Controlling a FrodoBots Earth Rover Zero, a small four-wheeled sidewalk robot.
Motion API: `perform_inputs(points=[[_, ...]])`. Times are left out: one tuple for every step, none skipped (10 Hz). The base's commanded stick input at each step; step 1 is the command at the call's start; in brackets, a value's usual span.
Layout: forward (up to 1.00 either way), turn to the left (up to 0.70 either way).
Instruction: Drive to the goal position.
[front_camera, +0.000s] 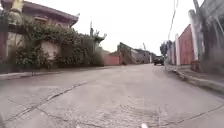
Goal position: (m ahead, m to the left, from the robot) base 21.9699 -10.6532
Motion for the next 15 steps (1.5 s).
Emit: perform_inputs(points=[[1.0, -0.27], [1.0, -0.27], [1.0, -0.27], [1.0, -0.27], [1.0, -0.27], [1.0, -0.27], [1.0, -0.27], [1.0, -0.27], [1.0, -0.27], [1.0, -0.27], [1.0, -0.27], [1.0, -0.27], [1.0, -0.1], [1.0, 0.0], [1.0, 0.0]])
